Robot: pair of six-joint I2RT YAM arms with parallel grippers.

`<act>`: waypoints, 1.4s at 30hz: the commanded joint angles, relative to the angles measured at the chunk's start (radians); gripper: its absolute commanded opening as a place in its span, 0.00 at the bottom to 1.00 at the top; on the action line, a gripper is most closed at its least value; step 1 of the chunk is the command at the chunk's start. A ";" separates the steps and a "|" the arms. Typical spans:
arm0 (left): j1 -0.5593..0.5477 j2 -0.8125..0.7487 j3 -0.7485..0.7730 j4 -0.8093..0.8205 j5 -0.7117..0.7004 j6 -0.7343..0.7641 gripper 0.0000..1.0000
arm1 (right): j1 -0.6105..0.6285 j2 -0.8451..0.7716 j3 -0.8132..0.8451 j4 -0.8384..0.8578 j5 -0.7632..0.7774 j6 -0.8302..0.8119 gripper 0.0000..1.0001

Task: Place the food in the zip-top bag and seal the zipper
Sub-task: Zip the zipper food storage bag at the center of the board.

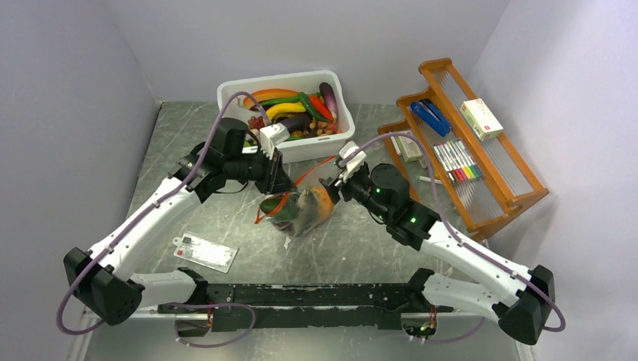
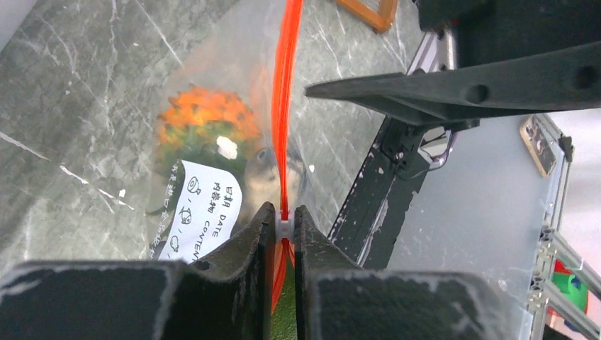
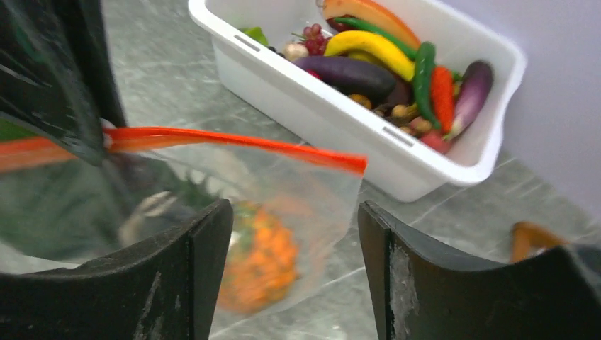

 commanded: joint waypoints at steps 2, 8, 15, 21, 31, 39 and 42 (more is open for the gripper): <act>0.002 0.034 0.062 0.106 -0.019 -0.099 0.07 | 0.003 -0.049 -0.004 -0.097 -0.077 0.357 0.64; 0.003 0.118 0.124 0.083 -0.075 -0.226 0.07 | 0.116 -0.105 -0.033 -0.024 -0.053 0.483 0.70; 0.001 0.155 0.151 0.120 -0.163 -0.357 0.07 | 0.236 0.023 0.010 -0.026 0.140 0.658 1.00; 0.000 0.160 0.154 0.138 -0.244 -0.419 0.07 | 0.276 0.168 0.214 -0.228 0.318 0.919 0.99; -0.001 0.147 0.117 0.229 -0.266 -0.481 0.07 | 0.291 0.318 0.323 -0.433 0.424 1.124 0.87; -0.001 0.128 0.093 0.251 -0.242 -0.486 0.07 | 0.284 0.372 0.308 -0.464 0.589 1.087 0.53; -0.001 0.124 0.086 0.255 -0.228 -0.492 0.07 | 0.282 0.380 0.309 -0.477 0.616 1.115 0.51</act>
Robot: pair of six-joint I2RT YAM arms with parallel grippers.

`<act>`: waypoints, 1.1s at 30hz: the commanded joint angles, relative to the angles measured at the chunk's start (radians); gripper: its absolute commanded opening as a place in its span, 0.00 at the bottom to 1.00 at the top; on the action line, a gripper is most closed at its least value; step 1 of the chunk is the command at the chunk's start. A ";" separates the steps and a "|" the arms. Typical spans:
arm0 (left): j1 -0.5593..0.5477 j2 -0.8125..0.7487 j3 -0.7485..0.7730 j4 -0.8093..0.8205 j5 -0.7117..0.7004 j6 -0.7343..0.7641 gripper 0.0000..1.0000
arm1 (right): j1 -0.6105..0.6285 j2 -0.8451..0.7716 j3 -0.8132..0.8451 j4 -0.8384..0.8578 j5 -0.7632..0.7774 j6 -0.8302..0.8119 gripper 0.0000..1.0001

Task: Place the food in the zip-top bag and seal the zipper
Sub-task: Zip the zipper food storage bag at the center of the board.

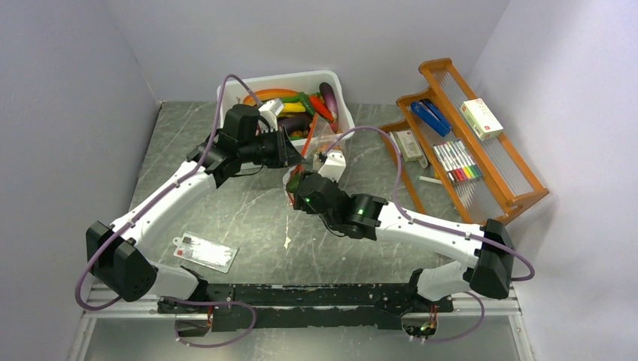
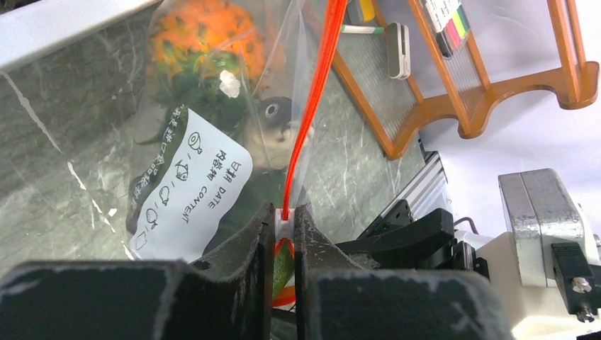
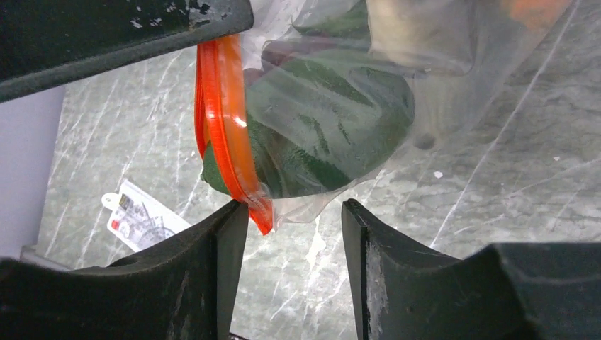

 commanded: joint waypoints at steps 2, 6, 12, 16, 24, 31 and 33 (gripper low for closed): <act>-0.001 -0.050 -0.010 0.085 0.051 -0.034 0.07 | -0.016 0.006 -0.010 -0.039 0.137 0.026 0.47; 0.000 -0.069 -0.025 0.101 0.054 -0.047 0.07 | -0.038 0.007 -0.041 -0.014 0.152 0.015 0.10; -0.001 -0.082 -0.044 0.141 0.047 -0.053 0.07 | -0.071 -0.146 -0.130 0.111 0.037 -0.139 0.00; -0.001 -0.065 -0.037 0.169 0.055 -0.063 0.07 | -0.094 -0.256 0.042 0.048 -0.140 -0.279 0.00; -0.001 -0.027 0.013 0.174 0.037 -0.050 0.07 | -0.147 -0.223 -0.018 0.151 -0.439 -0.269 0.00; 0.000 0.003 0.055 0.154 0.046 -0.031 0.07 | -0.174 -0.185 0.021 0.147 -0.446 -0.302 0.00; -0.001 0.012 0.068 0.147 0.041 -0.025 0.07 | -0.189 -0.168 0.166 0.061 -0.437 -0.364 0.00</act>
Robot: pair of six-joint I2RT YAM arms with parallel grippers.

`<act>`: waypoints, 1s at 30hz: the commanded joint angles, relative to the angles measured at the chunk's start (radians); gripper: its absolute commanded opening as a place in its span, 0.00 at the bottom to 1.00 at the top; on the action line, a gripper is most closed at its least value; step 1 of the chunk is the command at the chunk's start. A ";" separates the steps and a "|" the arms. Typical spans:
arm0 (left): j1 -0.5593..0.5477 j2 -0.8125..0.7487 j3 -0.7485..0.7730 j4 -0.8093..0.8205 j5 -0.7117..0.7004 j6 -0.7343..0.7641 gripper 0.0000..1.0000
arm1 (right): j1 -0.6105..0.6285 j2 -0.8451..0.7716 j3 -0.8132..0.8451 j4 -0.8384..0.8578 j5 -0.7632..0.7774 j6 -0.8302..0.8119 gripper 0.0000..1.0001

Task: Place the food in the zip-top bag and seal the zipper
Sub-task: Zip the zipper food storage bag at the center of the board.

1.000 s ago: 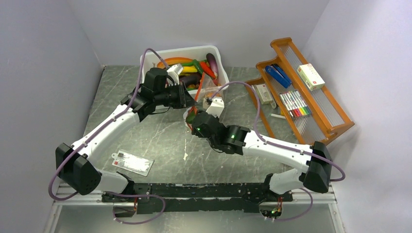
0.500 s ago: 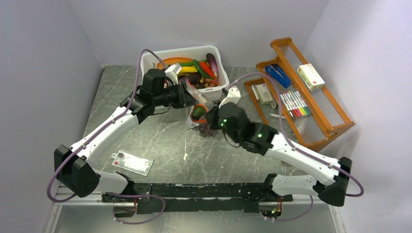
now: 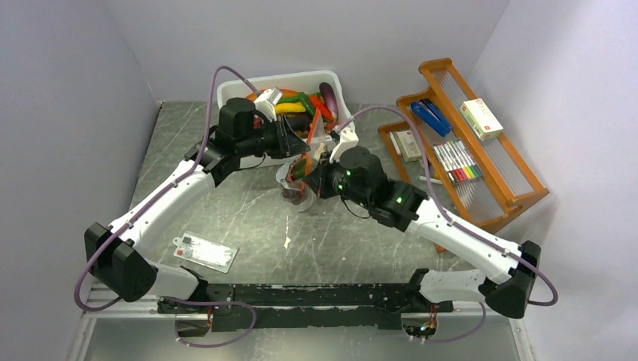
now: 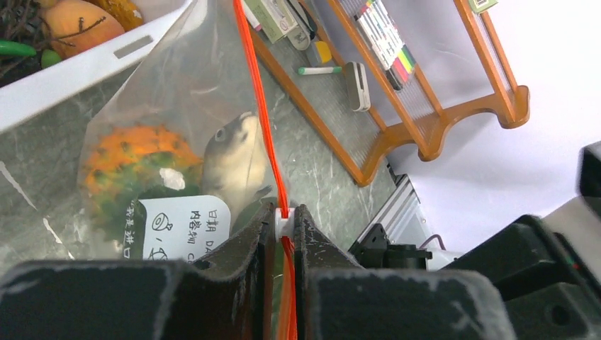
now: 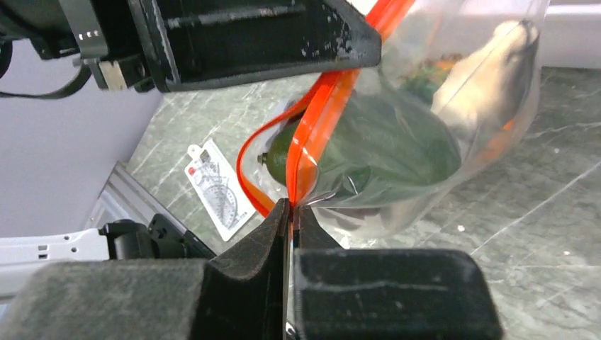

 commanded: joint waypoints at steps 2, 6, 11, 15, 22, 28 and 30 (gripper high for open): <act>-0.004 0.017 0.060 0.009 0.003 0.027 0.07 | -0.031 -0.004 0.252 -0.068 0.093 -0.128 0.00; -0.004 0.000 0.034 0.025 -0.003 0.019 0.07 | -0.115 -0.027 0.256 -0.152 0.284 -0.195 0.00; -0.004 0.010 0.040 0.029 0.000 0.023 0.07 | -0.115 -0.023 0.159 -0.053 -0.006 -0.129 0.00; -0.004 0.033 0.061 0.020 0.006 0.034 0.07 | -0.045 0.023 0.136 0.034 -0.230 -0.115 0.00; -0.003 0.050 0.065 0.022 0.084 0.117 0.07 | -0.099 -0.038 0.076 0.061 -0.248 -0.122 0.00; -0.006 0.057 0.068 -0.006 0.386 0.376 0.07 | -0.154 -0.030 0.207 -0.059 -0.232 -0.526 0.44; -0.008 0.052 0.078 -0.072 0.430 0.468 0.07 | -0.156 -0.004 0.251 -0.126 -0.217 -0.649 0.59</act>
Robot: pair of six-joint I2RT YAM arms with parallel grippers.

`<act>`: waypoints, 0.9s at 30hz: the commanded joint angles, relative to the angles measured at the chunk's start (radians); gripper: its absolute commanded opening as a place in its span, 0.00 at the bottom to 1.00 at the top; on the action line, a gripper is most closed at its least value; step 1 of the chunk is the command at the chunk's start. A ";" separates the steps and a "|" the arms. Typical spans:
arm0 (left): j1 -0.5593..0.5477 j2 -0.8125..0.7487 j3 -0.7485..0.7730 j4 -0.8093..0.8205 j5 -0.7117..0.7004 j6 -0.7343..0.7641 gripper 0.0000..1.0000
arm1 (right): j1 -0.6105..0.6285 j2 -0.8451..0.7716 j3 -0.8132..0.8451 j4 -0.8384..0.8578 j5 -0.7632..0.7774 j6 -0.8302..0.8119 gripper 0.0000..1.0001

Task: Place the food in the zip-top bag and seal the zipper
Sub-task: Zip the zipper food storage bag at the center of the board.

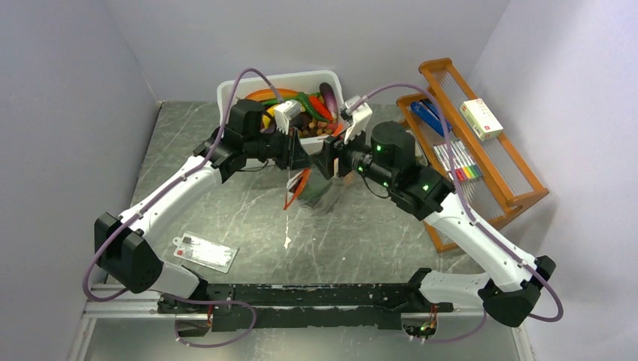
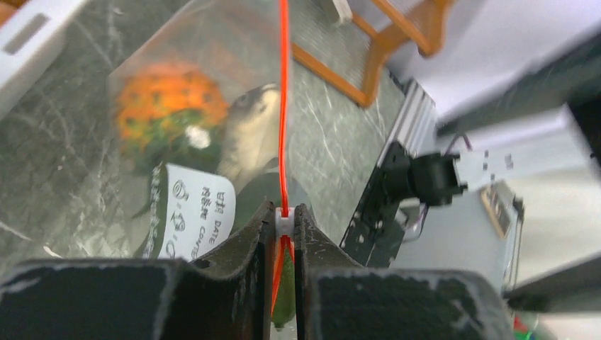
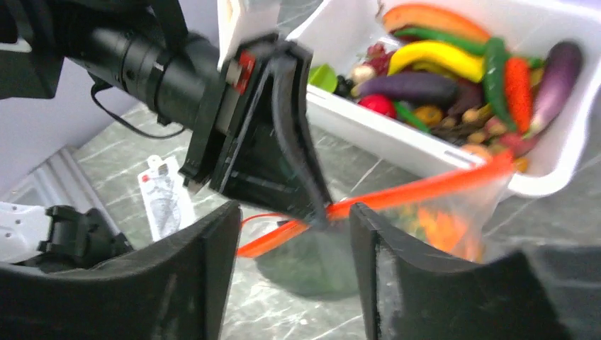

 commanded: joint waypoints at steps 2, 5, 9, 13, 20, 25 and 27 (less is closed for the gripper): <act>-0.005 -0.023 0.066 -0.093 0.225 0.294 0.07 | -0.020 0.021 0.119 -0.129 -0.038 -0.444 0.68; -0.005 -0.035 0.075 -0.164 0.245 0.382 0.07 | -0.023 0.007 0.114 -0.169 -0.179 -0.654 0.75; -0.005 -0.051 0.079 -0.202 0.273 0.441 0.07 | -0.025 0.026 0.126 -0.284 -0.303 -0.869 0.78; -0.005 -0.068 0.066 -0.192 0.305 0.479 0.07 | -0.025 0.064 0.124 -0.345 -0.399 -0.922 0.79; -0.006 -0.116 0.009 -0.160 0.408 0.604 0.07 | -0.084 0.054 0.008 -0.233 -0.471 -0.962 0.81; -0.006 -0.116 0.012 -0.182 0.430 0.674 0.07 | -0.087 0.142 0.075 -0.288 -0.549 -0.998 0.80; -0.005 -0.108 0.028 -0.203 0.412 0.691 0.07 | -0.087 0.147 0.090 -0.292 -0.584 -0.998 0.78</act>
